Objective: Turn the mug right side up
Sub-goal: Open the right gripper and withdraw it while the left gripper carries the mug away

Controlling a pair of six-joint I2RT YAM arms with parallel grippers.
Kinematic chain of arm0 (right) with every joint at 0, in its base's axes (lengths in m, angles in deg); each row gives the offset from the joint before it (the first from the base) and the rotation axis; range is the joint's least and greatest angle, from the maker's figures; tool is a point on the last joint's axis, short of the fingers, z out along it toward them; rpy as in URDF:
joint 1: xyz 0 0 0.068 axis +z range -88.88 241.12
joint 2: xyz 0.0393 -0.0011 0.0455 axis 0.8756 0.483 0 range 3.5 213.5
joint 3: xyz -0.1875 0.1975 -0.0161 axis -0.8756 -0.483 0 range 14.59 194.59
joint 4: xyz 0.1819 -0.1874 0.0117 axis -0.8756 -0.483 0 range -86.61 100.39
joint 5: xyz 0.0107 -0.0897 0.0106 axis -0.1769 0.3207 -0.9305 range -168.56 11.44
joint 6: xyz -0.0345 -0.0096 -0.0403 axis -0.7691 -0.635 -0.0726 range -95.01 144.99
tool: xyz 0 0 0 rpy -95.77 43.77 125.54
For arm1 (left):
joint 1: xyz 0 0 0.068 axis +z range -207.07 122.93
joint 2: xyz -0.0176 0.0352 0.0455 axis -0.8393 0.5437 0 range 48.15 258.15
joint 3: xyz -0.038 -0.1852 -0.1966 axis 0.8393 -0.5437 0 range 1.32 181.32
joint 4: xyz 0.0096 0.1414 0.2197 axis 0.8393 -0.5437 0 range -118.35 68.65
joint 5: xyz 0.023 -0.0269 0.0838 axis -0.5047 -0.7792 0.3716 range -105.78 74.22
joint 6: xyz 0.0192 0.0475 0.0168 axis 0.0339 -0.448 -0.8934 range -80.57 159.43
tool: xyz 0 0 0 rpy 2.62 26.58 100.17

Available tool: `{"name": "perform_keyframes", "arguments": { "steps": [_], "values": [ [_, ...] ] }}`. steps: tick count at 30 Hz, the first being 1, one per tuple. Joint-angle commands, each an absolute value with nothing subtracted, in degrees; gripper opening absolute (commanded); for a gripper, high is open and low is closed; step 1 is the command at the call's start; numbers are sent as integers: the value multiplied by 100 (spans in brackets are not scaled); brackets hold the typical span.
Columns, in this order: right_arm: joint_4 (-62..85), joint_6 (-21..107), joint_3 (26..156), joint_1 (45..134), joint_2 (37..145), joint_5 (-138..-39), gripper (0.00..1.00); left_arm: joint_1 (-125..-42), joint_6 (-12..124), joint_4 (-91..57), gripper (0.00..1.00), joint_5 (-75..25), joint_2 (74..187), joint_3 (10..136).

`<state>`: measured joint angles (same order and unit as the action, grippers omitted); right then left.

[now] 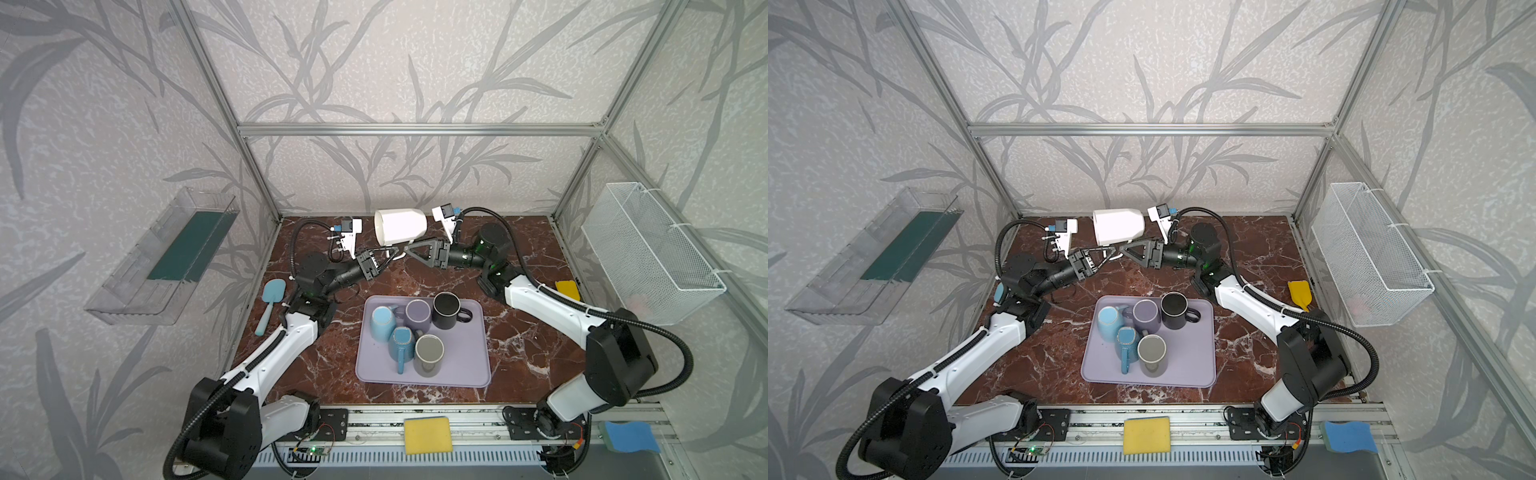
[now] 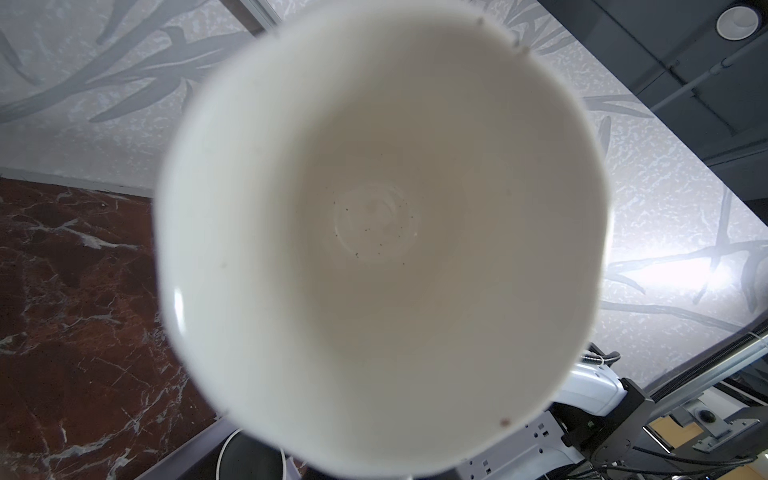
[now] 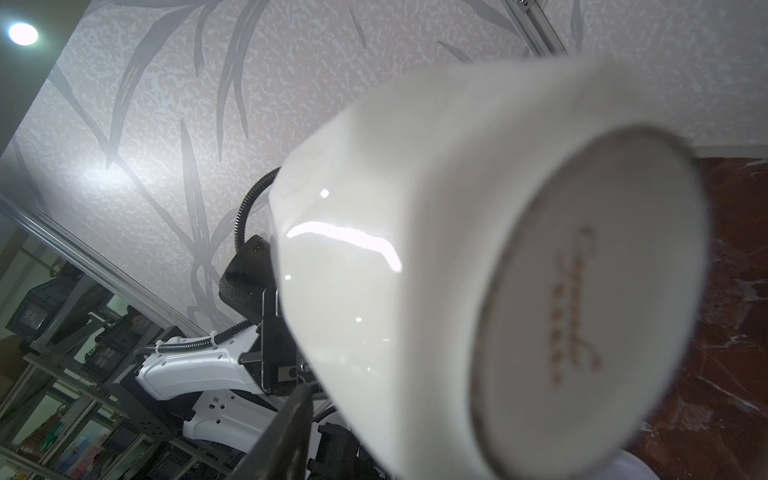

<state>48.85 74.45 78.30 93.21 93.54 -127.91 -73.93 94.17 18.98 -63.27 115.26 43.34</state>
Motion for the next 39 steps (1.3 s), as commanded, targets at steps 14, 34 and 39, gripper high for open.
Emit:
{"name": "perform_keyframes", "arguments": {
  "steps": [14,34,39],
  "values": [
    [4574,7246,7462,9110,9075,-12595,53,-7252,8741,1125,0,-5756,11177,4538],
    [3162,6397,6622,8463,7924,-12445,53,-6343,8636,632,0,-5684,12224,4648],
    [3208,6436,6384,8280,7841,-12547,53,-6248,8290,225,0,-5590,12610,4885]
  ]
}}
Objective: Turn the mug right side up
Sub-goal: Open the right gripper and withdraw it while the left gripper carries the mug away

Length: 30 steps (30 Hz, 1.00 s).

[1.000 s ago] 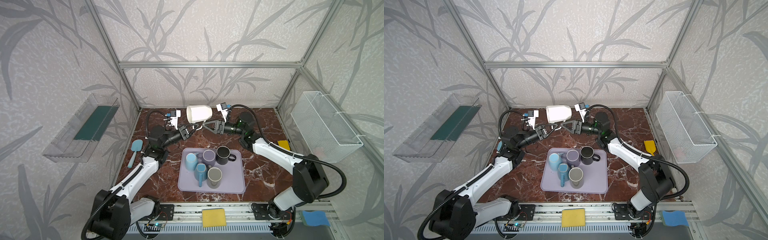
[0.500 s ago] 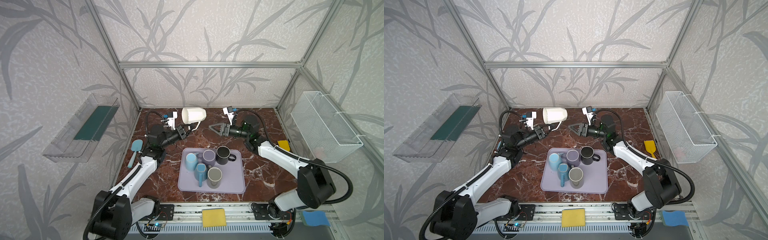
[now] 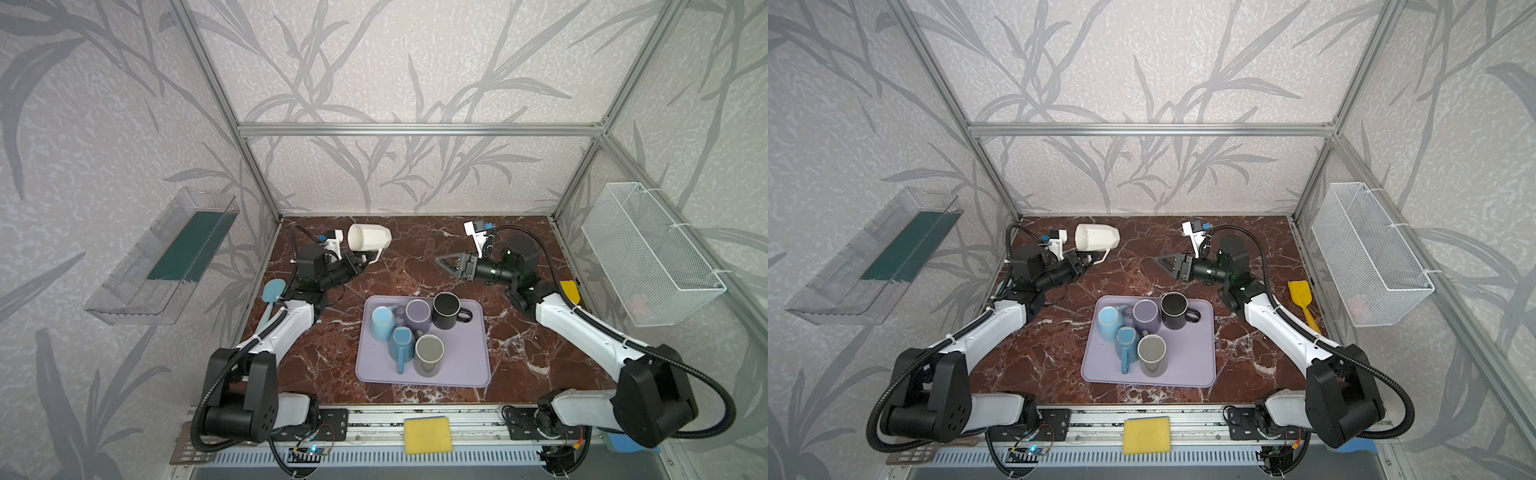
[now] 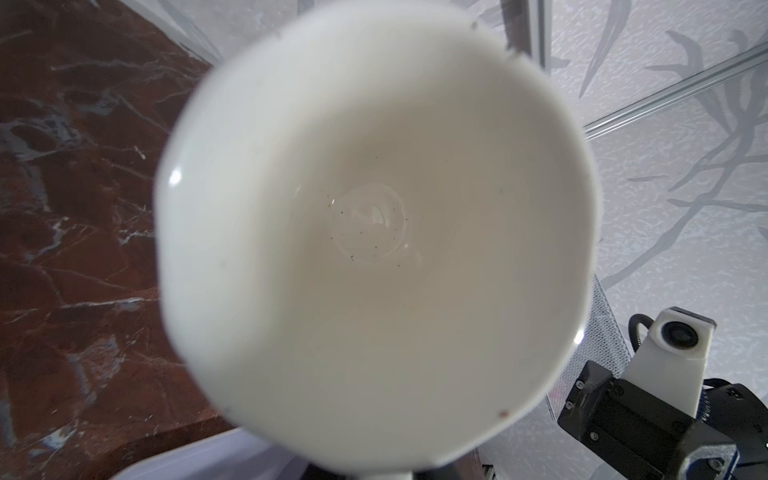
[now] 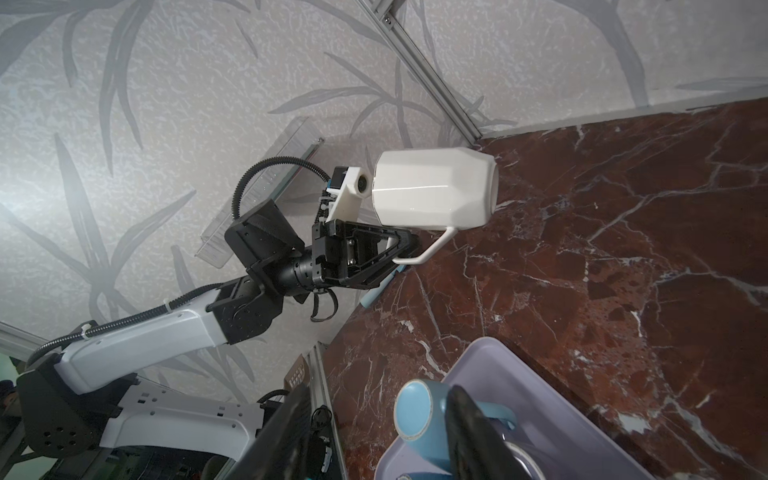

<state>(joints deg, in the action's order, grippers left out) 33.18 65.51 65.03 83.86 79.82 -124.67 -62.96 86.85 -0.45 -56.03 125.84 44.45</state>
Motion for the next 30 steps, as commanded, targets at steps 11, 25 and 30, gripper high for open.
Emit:
{"name": "perform_keyframes", "arguments": {
  "steps": [11,25,30],
  "values": [
    [3254,6433,6023,7987,7679,-12671,53,-6157,7293,-1296,0,-5143,13607,5901],
    [2789,6206,5795,7791,7364,-12716,53,-6168,5860,-3865,0,-3786,14549,7233],
    [2735,6187,5775,7790,7338,-12709,53,-6274,5470,-4443,0,-3416,14678,7596]
  ]
}}
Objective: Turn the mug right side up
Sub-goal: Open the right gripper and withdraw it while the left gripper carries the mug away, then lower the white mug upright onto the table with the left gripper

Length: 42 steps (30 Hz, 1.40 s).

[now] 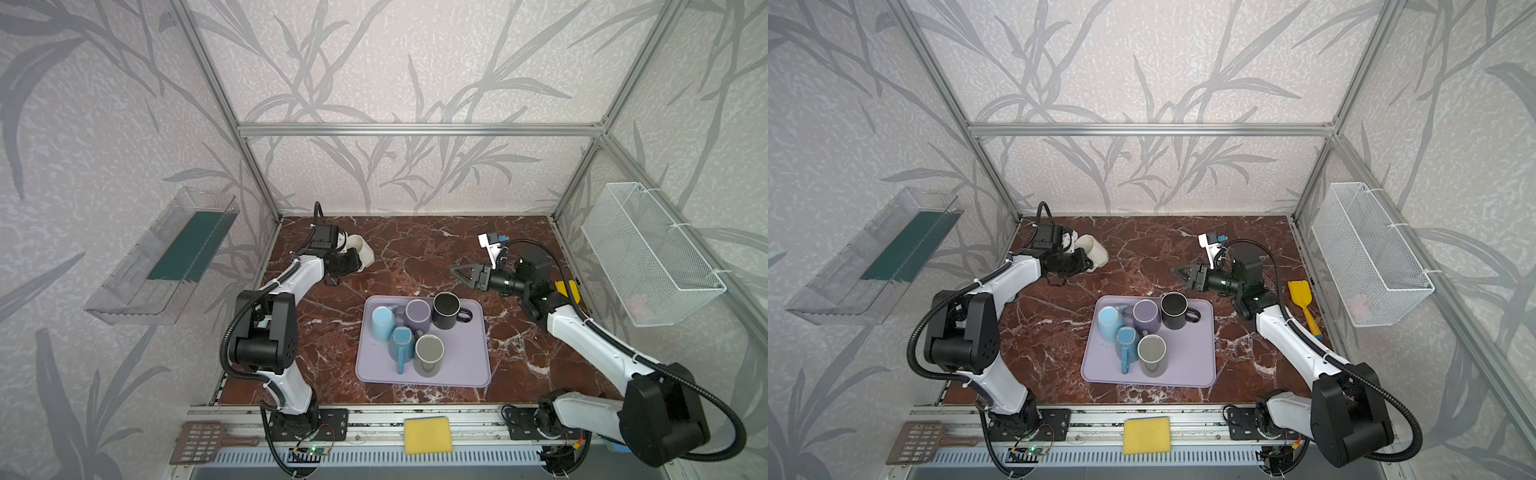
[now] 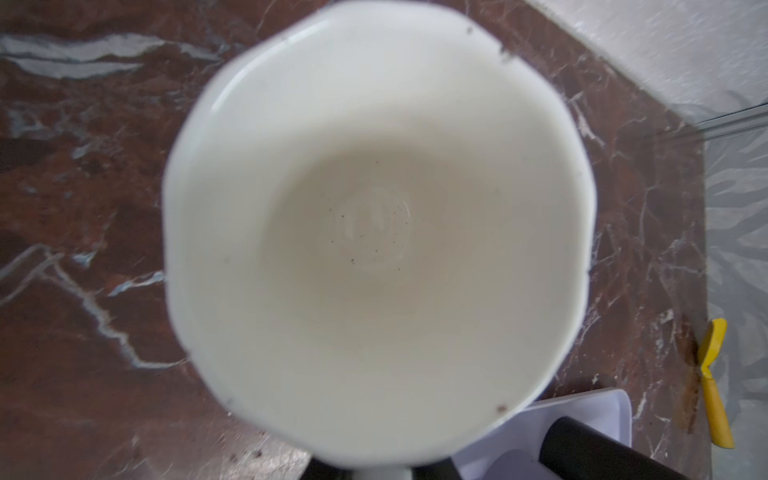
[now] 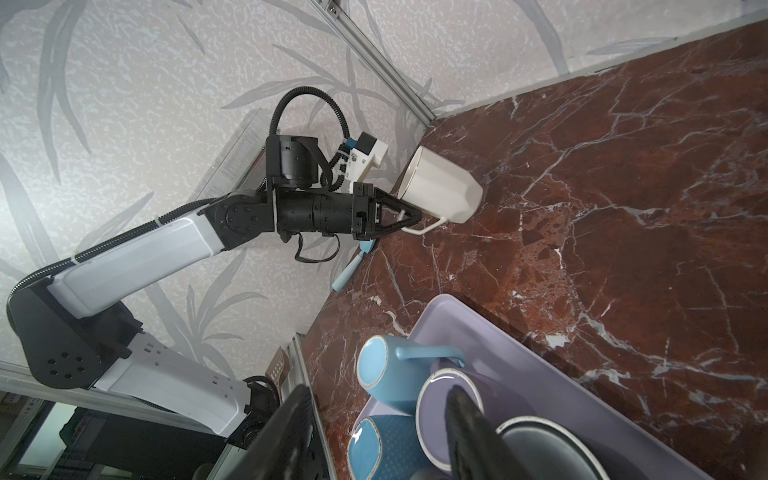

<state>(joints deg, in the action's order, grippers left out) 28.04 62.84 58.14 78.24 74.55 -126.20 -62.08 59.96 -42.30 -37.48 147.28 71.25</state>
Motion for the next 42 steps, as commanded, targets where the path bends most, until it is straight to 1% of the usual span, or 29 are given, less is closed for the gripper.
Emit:
{"name": "perform_keyframes", "arguments": {
  "steps": [1,7,14,23,35,36,42],
  "values": [
    [2727,6183,5775,7790,7341,-12713,53,-6309,5374,-4603,0,-3288,14710,7706],
    [2692,6194,5775,7790,7364,-12742,53,-6539,4901,-5367,0,-2542,14979,8326],
    [2587,6185,5775,7782,7312,-12728,53,-6664,4696,-5844,0,-2032,15352,8847],
    [2516,6182,5737,7782,7250,-12715,53,-6744,4731,-6174,0,-1843,15777,9313],
    [2418,6186,5740,7782,7223,-12669,53,-6771,4751,-6067,0,-1790,15986,9404],
    [2412,6026,5740,7782,7223,-12672,53,-6770,4764,-6064,0,-1788,16003,9405],
    [2346,5980,5757,7782,7197,-12655,53,-6782,4830,-6003,0,-1780,16079,9412]
  ]
}}
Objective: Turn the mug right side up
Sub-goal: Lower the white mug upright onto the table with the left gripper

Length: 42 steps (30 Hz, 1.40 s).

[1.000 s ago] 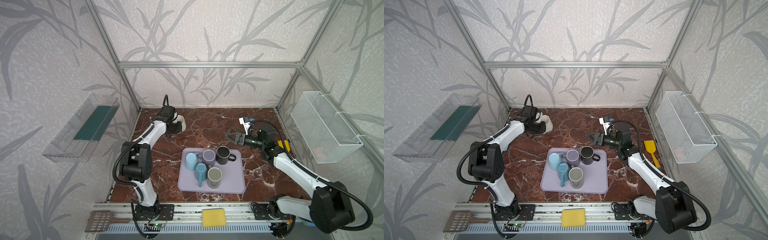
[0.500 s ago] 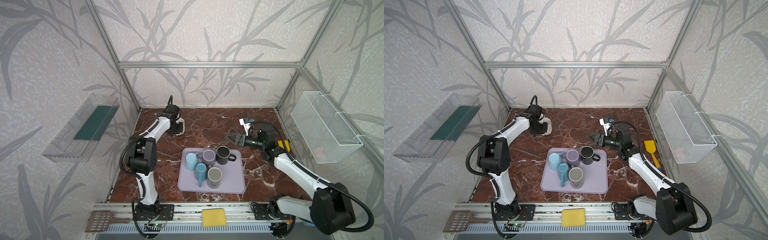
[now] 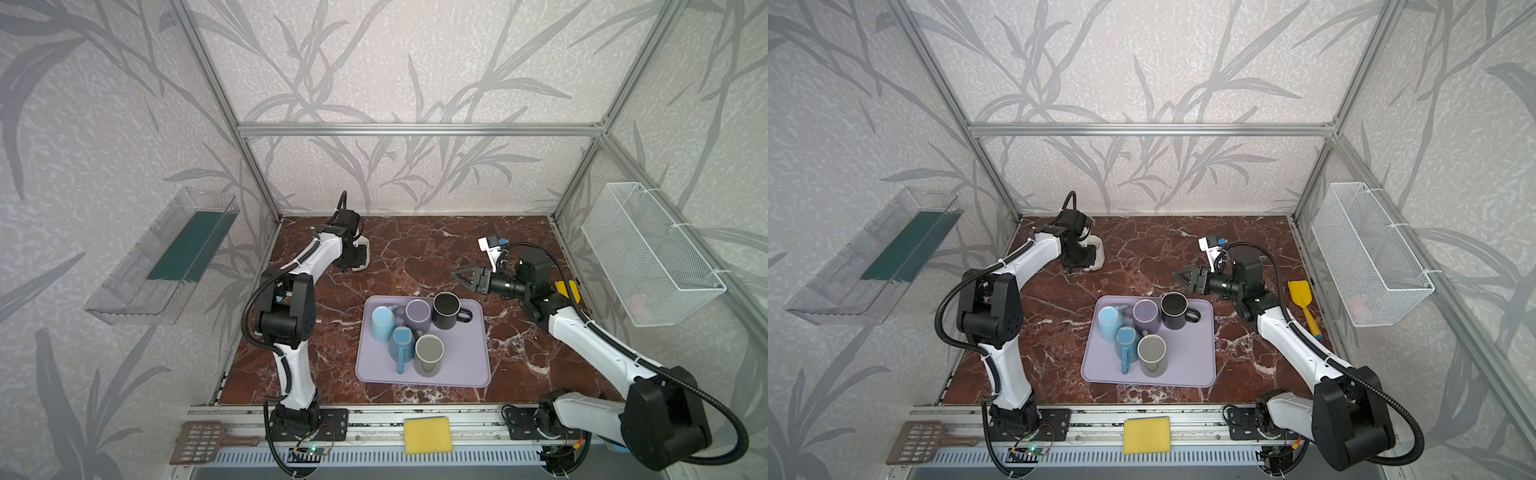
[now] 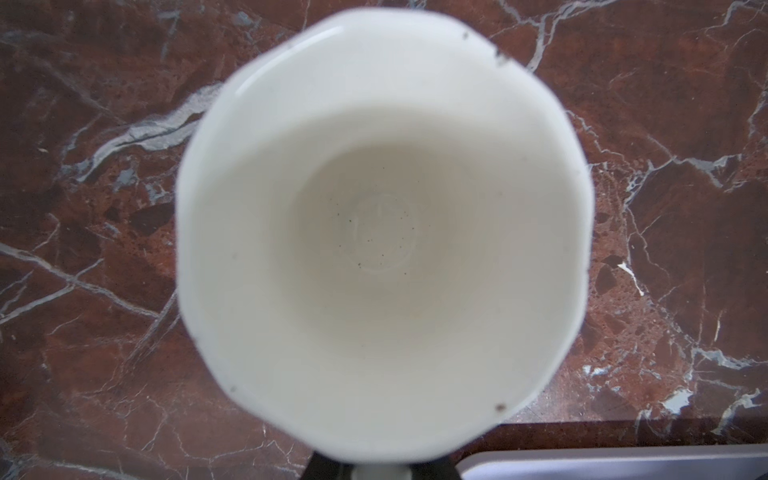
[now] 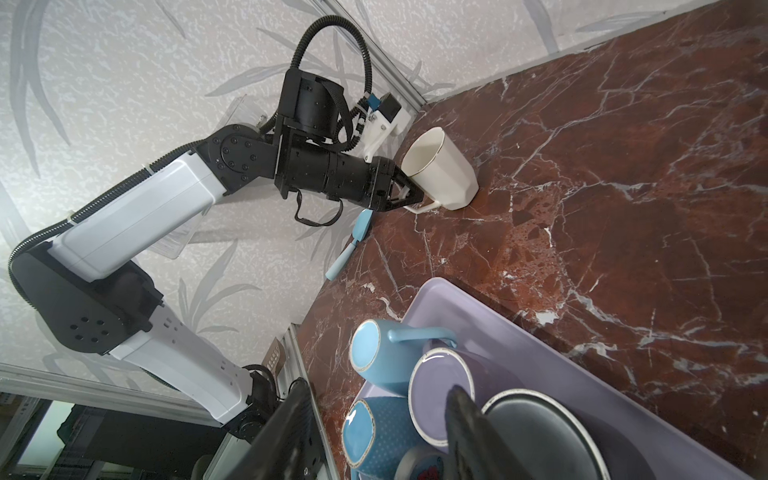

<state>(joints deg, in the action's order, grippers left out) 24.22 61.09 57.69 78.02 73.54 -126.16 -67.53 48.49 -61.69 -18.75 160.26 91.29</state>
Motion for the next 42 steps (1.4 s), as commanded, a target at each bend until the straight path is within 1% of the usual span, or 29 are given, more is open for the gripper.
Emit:
{"name": "perform_keyframes", "arguments": {
  "steps": [1,10,12,17,26,29,38,42],
  "values": [
    [2342,5980,5762,7782,7197,-12653,54,-6782,4839,-6005,0,-1780,16094,9408],
    [2261,5929,5757,7782,7163,-12633,54,-6859,4915,-5988,0,-1633,16182,9413],
    [2248,5927,5757,7782,7162,-12628,55,-6875,4916,-5993,3,-1615,16190,9412],
    [2217,5901,5760,7782,7144,-12618,55,-6887,4941,-5997,4,-1587,16198,9413],
    [2208,5896,5784,7782,7144,-12607,55,-6902,4910,-6026,10,-1675,16190,9405],
    [2193,5901,5792,7779,7136,-12602,55,-6903,4908,-6030,13,-1675,16193,9404],
    [2167,5900,5801,7778,7109,-12593,55,-6905,4919,-6054,28,-1679,16161,9373],
    [2142,5888,5801,7779,7102,-12583,55,-6911,4920,-6048,31,-1638,16122,9351]
  ]
}}
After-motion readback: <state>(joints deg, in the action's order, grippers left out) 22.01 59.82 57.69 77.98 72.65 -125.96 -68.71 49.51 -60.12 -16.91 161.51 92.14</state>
